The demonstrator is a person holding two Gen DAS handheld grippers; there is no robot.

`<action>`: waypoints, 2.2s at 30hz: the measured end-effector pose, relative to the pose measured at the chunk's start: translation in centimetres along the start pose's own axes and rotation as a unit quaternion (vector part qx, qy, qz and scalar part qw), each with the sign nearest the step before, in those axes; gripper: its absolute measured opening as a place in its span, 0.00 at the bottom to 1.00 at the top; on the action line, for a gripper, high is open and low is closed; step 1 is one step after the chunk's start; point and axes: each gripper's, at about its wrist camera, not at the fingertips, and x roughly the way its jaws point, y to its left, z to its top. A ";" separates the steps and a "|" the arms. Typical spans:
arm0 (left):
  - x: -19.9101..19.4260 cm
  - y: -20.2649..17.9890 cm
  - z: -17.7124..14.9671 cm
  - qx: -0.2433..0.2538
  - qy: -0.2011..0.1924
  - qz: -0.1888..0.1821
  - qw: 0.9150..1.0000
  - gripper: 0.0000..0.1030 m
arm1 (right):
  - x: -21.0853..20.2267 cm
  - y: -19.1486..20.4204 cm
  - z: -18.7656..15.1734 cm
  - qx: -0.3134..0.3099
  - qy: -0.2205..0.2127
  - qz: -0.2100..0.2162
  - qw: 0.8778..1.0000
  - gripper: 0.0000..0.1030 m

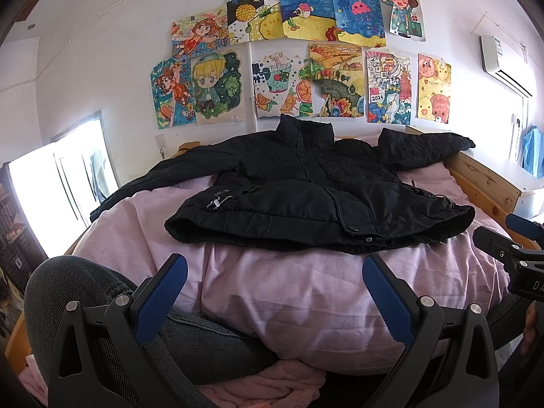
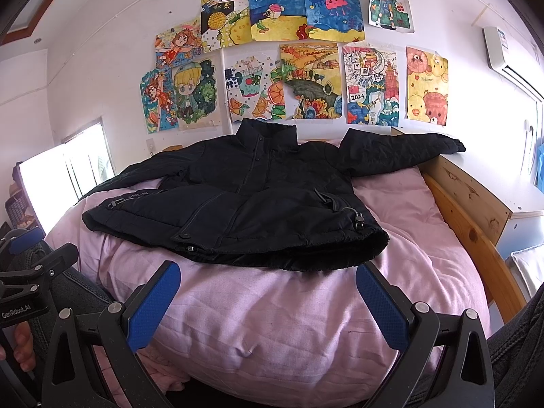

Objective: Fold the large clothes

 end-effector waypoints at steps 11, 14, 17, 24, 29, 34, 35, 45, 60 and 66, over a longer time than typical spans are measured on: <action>0.0 0.0 0.0 0.000 0.000 0.000 1.000 0.98 | 0.1 0.1 0.1 0.001 0.000 0.000 1.000 1.00; 0.0 0.0 0.0 0.000 0.000 0.000 1.000 0.98 | 0.1 0.2 0.1 0.001 0.000 0.000 1.000 1.00; 0.0 0.0 0.0 0.000 0.000 0.000 1.000 0.98 | 0.1 0.2 0.1 0.001 0.000 0.000 1.000 1.00; 0.0 0.0 0.0 0.000 -0.001 0.000 1.000 0.98 | 0.1 0.2 0.2 0.002 0.001 0.000 1.000 1.00; 0.0 0.0 0.0 0.000 -0.001 0.000 1.000 0.98 | 0.2 0.3 0.2 0.002 0.001 0.001 1.000 1.00; 0.0 0.0 0.0 0.000 -0.001 0.000 1.000 0.98 | 0.2 0.3 0.2 0.003 0.001 0.001 1.000 1.00; 0.0 0.0 0.0 0.000 -0.001 0.000 1.000 0.98 | 0.2 0.4 0.2 0.003 0.001 0.001 1.000 1.00; 0.0 0.0 0.0 0.000 0.000 0.000 1.000 0.98 | 0.3 0.5 0.3 0.003 0.001 0.001 1.000 1.00; 2.9 0.2 1.4 -0.006 0.074 -0.021 0.997 0.98 | 0.7 0.7 1.3 0.007 0.020 -0.015 1.000 1.00; 4.3 -0.5 4.7 0.030 0.088 -0.032 0.995 0.98 | 0.8 -0.3 3.3 -0.008 0.034 -0.035 0.999 1.00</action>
